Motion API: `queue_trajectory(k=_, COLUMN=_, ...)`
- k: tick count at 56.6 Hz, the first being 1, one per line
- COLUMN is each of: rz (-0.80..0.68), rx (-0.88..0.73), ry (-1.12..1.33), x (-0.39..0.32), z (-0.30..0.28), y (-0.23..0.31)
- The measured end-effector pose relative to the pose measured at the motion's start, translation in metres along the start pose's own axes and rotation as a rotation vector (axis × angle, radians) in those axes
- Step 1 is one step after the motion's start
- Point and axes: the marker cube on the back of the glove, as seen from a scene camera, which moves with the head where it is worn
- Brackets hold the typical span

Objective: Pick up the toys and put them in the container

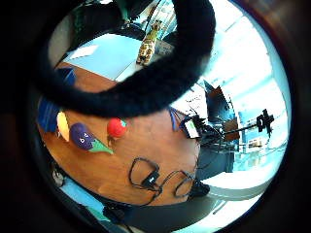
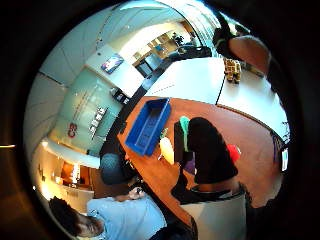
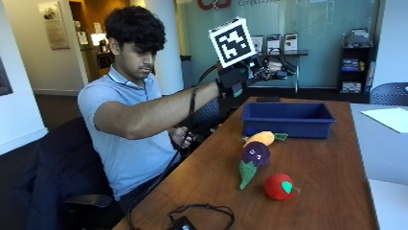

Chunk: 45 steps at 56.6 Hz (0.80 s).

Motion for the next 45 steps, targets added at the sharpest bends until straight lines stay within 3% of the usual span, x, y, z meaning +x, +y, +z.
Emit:
queue_trajectory(k=27, rz=0.104, rx=-0.081, ry=-0.091, x=0.027, z=0.05, y=0.016)
queue_trajectory(k=45, rz=0.195, rx=-0.364, ry=-0.063, x=0.03, z=0.238, y=0.052)
